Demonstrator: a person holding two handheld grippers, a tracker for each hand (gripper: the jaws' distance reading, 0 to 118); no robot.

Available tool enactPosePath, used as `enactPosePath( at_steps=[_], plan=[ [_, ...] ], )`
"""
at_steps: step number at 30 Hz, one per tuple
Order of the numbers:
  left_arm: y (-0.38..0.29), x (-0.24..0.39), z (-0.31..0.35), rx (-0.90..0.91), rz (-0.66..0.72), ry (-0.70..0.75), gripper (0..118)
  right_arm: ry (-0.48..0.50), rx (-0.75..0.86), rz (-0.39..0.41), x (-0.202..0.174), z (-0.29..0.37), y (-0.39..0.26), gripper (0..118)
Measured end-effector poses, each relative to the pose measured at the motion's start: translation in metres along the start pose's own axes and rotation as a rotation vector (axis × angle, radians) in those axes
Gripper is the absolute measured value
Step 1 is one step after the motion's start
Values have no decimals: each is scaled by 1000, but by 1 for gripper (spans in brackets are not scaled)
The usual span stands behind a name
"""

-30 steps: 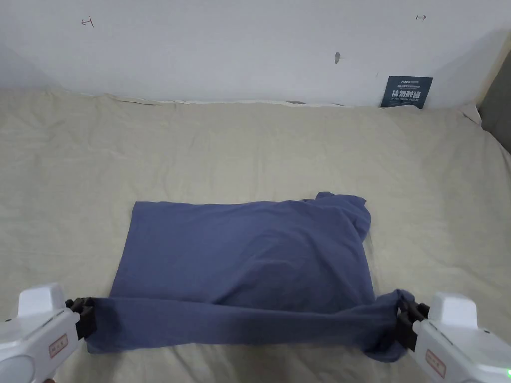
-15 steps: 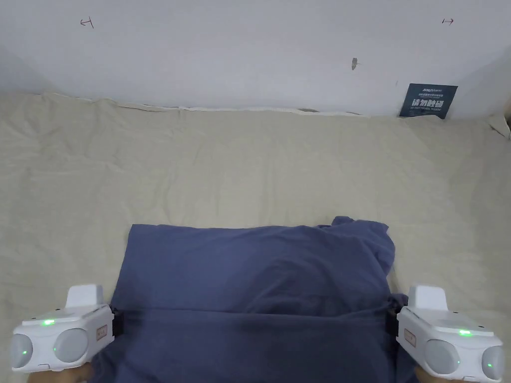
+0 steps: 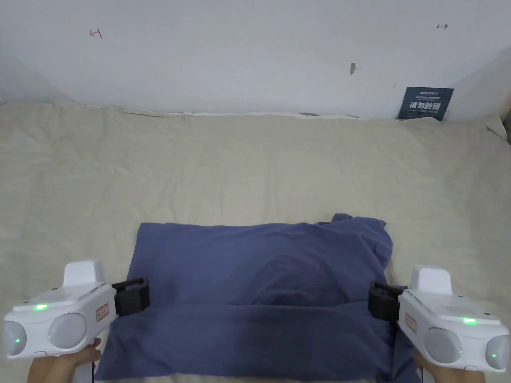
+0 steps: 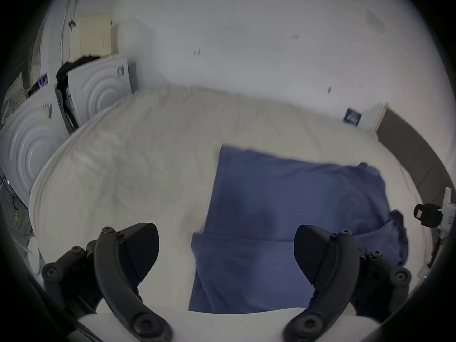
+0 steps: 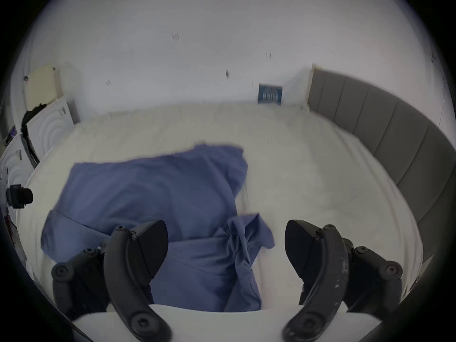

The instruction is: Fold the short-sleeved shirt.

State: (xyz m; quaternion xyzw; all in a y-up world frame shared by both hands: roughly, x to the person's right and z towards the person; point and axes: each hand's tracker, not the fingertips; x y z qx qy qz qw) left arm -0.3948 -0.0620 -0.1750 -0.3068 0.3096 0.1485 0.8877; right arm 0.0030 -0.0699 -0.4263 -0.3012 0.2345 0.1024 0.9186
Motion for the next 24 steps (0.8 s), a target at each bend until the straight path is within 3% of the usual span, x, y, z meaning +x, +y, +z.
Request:
enactPosePath(
  at_steps=[6,11,14,16,17,18,19,24],
  plan=[
    [13,27,86,258,-72,-38,113,32,274,29,-5,98,15,100],
    [0,50,137,450,-152,0,110,-27,402,63,-16,157,9,100],
    [-14,54,150,516,-185,-7,91,-69,448,78,-21,179,-3,97],
    [-23,55,155,521,-183,-22,55,-59,454,79,-23,188,-10,75],
    [-28,56,157,526,-180,-38,33,-55,458,76,-24,192,-13,55],
    [-31,55,158,507,-162,-72,12,-52,457,68,-24,194,-16,22],
    [-34,55,158,485,-152,-93,0,-50,457,66,-23,193,-19,4],
    [-46,52,150,418,-151,-111,0,-47,442,63,-23,193,-28,1]
  ],
)
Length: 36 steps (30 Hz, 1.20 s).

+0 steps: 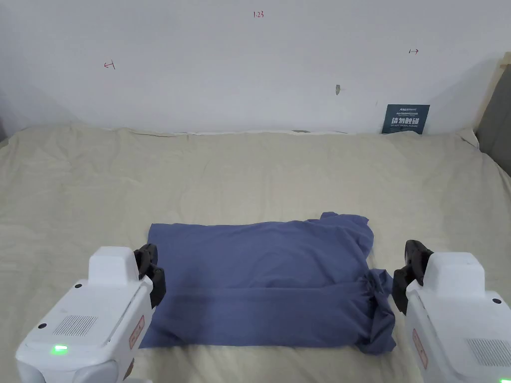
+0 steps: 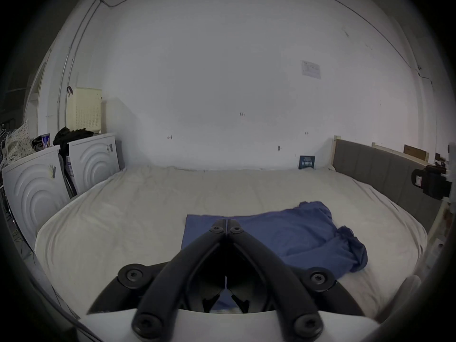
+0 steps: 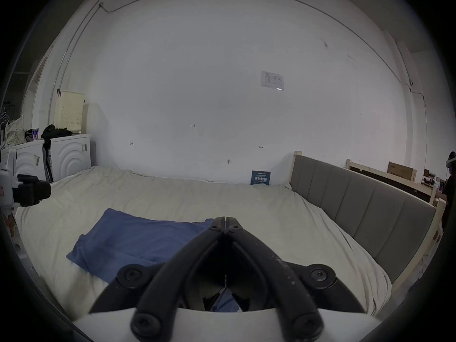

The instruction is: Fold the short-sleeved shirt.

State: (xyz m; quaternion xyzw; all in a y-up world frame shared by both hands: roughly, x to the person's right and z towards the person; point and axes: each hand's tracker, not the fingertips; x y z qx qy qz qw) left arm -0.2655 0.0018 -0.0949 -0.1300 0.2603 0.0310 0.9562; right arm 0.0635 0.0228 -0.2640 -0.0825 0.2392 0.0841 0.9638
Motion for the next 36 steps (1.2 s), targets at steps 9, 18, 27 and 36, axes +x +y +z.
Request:
enactPosePath(
  at_steps=[9,18,27,36],
  plan=[
    [-21,-31,-33,-219,41,-25,8,14,-43,-25,4,-13,-6,1],
    [-68,-70,-93,-533,121,67,116,20,-102,-46,0,-33,-18,1],
    [-120,-66,-122,-754,180,129,58,17,-196,-53,1,-60,-37,1],
    [-82,-48,-98,-632,48,67,8,-1,-393,-119,17,-102,-69,36]
  ],
)
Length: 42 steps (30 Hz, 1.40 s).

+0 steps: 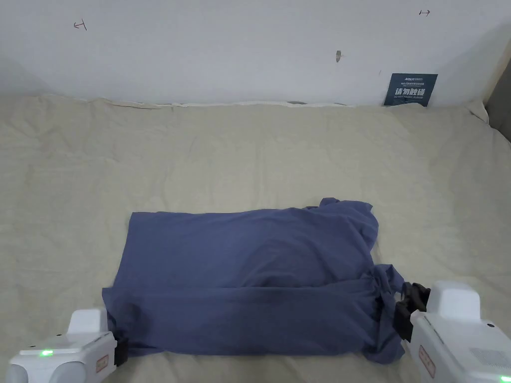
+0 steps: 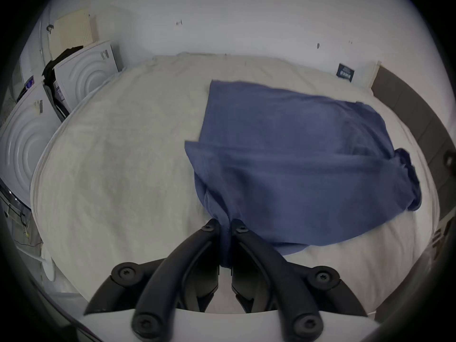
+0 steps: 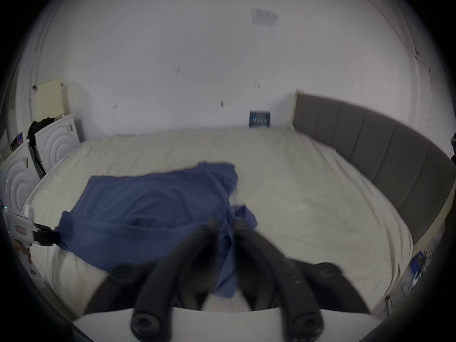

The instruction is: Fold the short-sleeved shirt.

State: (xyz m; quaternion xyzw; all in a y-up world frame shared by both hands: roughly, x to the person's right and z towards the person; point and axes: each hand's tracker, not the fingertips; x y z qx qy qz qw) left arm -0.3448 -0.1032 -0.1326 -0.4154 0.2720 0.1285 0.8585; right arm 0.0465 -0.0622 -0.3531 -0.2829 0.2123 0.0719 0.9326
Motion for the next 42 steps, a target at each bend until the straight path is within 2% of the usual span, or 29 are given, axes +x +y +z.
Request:
enactPosePath(
  at_steps=[3,4,5,7,8,11,15,17,23,29,35,39,41,42],
  plan=[
    [11,1,22,40,37,-35,8,-6,-169,-58,12,-46,-21,105],
    [12,-6,16,43,40,-43,8,-11,-225,-64,14,-59,-28,114],
    [14,-9,16,48,41,-46,8,-29,-278,-75,15,-73,-36,114],
    [17,-8,18,54,42,-50,8,-43,-354,-89,16,-91,-46,111],
    [16,-9,13,54,42,-50,8,-38,-373,-112,18,-99,-52,106],
    [14,-10,9,39,55,-48,8,-11,-404,-130,19,-112,-61,73],
    [8,-22,0,28,115,-57,8,105,-372,-184,19,-94,-61,13],
    [1,-40,-14,26,151,-64,8,58,-336,-134,16,-79,-54,12],
    [-19,-67,0,38,179,-71,8,89,-268,-78,29,-24,-49,12],
    [-70,-66,26,-42,171,-81,8,106,-312,-13,31,17,-94,12],
    [-116,-68,0,-151,176,-38,8,98,-436,-63,35,7,-147,12],
    [-113,-56,5,-135,184,-7,9,90,-414,-86,32,18,-133,13],
    [-104,-46,16,-138,168,17,25,83,-404,-79,28,27,-121,24],
    [-99,-43,23,-129,156,26,50,75,-388,-73,27,33,-112,32]
  ],
)
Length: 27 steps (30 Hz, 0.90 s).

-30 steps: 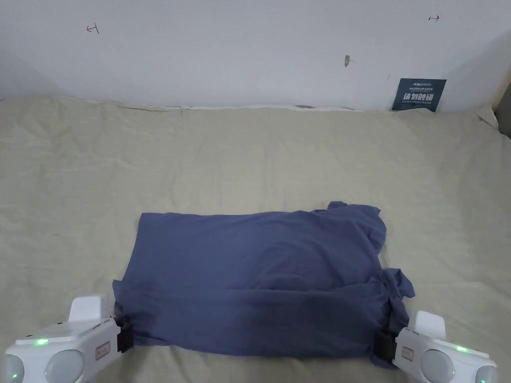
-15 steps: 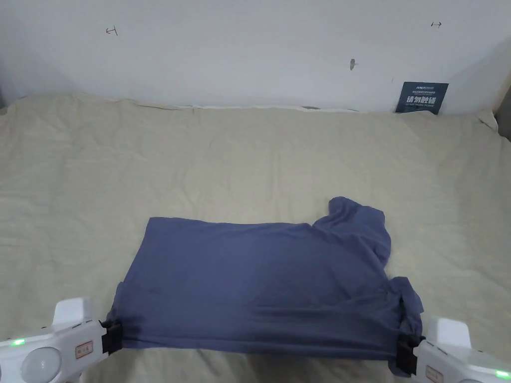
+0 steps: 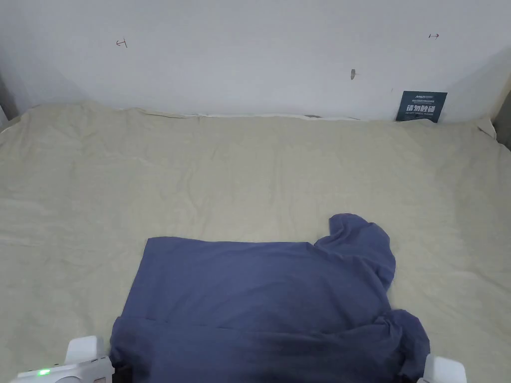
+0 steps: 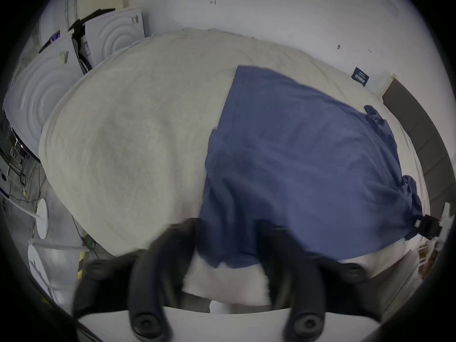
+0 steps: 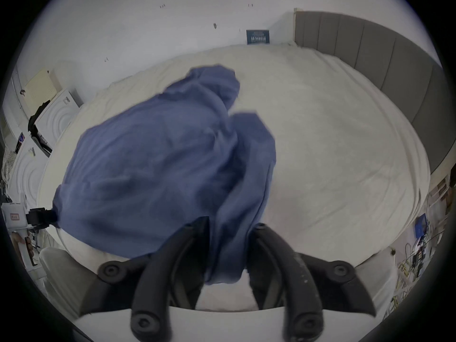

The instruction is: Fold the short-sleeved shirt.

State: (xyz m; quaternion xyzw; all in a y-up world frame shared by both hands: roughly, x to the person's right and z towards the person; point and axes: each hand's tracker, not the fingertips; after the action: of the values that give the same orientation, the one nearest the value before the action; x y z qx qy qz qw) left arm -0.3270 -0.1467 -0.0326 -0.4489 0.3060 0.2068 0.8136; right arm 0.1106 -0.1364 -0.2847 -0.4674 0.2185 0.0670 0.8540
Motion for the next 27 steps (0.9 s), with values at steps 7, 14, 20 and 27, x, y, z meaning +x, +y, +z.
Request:
enactPosePath(
  at_steps=[7,14,20,27],
  plan=[
    [59,38,96,390,-54,-69,111,64,434,98,-29,90,74,112],
    [93,96,174,807,-155,-37,111,33,774,167,-72,163,109,112],
    [93,112,176,946,-154,-16,95,-10,842,183,-84,161,109,71],
    [97,115,159,893,-174,-94,1,-8,841,185,-84,153,111,1]
  ],
)
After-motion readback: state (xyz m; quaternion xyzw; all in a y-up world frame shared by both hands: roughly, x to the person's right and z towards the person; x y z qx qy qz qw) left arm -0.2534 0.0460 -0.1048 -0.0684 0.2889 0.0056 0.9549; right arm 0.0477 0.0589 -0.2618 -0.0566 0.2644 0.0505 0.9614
